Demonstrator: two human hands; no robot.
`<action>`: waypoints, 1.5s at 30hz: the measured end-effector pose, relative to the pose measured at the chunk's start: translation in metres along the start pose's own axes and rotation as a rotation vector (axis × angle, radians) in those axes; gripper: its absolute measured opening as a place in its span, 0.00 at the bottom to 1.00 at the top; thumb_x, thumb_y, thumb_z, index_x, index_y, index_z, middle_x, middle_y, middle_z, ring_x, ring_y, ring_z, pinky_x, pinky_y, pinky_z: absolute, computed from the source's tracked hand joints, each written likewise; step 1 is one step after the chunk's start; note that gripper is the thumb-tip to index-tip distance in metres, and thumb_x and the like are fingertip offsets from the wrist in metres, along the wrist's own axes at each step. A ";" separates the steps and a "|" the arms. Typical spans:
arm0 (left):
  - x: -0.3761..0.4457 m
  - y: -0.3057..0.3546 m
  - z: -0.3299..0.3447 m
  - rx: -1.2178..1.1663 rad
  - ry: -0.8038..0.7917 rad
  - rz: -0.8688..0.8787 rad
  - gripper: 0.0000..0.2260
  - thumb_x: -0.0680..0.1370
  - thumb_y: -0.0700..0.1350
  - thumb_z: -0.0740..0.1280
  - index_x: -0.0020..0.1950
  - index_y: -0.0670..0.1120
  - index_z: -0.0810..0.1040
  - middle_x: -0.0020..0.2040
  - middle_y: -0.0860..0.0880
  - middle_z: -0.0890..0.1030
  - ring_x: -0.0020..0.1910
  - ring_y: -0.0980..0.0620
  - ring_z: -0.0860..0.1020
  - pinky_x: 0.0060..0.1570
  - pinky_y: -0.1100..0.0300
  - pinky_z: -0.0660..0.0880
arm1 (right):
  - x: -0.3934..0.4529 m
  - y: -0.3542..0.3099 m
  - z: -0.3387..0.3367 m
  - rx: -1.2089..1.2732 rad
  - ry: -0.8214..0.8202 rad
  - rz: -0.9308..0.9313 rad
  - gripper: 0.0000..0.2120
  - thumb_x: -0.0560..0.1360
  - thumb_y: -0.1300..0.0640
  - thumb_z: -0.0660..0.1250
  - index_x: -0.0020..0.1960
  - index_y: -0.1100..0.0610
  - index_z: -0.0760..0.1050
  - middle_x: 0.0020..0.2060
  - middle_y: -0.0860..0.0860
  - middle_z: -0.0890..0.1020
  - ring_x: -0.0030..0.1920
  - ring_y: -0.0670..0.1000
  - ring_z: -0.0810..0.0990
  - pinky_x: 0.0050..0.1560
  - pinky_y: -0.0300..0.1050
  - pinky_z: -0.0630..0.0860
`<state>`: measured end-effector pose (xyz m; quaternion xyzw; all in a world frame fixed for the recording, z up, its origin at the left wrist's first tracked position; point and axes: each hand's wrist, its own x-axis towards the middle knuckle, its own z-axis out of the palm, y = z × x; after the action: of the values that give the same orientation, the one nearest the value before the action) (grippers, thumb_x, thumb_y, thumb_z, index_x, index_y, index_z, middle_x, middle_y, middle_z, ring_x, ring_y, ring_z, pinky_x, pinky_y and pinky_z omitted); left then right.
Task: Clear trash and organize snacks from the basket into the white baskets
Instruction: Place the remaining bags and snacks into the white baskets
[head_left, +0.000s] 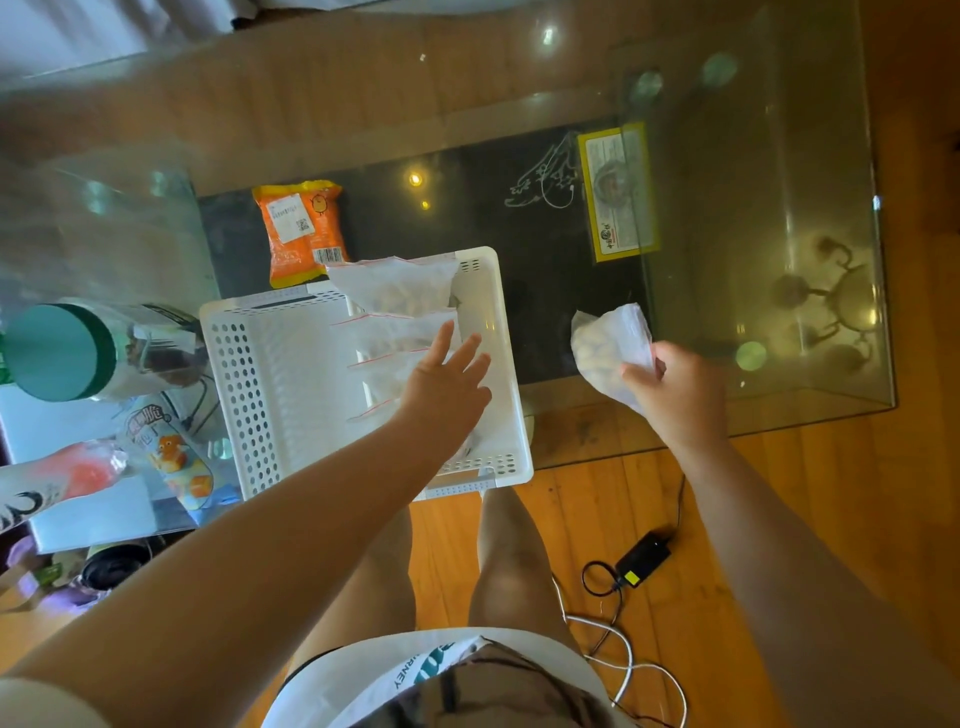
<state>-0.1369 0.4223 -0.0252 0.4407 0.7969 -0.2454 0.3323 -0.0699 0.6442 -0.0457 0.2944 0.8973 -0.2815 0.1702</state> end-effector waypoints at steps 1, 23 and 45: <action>-0.001 -0.002 0.001 0.004 -0.004 -0.006 0.24 0.78 0.52 0.63 0.72 0.51 0.62 0.78 0.45 0.54 0.77 0.40 0.47 0.70 0.38 0.38 | 0.001 -0.001 0.001 0.010 -0.010 0.010 0.11 0.74 0.54 0.66 0.45 0.63 0.76 0.37 0.53 0.76 0.32 0.46 0.71 0.30 0.32 0.60; -0.013 -0.025 0.011 0.062 -0.050 0.005 0.32 0.76 0.53 0.66 0.75 0.54 0.54 0.78 0.47 0.53 0.77 0.42 0.47 0.70 0.40 0.37 | -0.065 -0.109 0.002 0.467 -0.279 -0.017 0.10 0.75 0.54 0.65 0.51 0.60 0.73 0.44 0.55 0.80 0.43 0.53 0.81 0.41 0.49 0.79; -0.011 -0.027 0.017 -0.010 0.005 0.000 0.29 0.72 0.50 0.71 0.71 0.51 0.65 0.75 0.47 0.63 0.76 0.42 0.54 0.71 0.38 0.40 | -0.030 -0.076 0.063 0.579 -0.305 0.185 0.10 0.73 0.55 0.68 0.45 0.62 0.75 0.41 0.58 0.81 0.46 0.60 0.81 0.44 0.52 0.77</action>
<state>-0.1507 0.3911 -0.0254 0.4395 0.7991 -0.2404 0.3323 -0.0851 0.5424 -0.0504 0.3653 0.7136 -0.5488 0.2369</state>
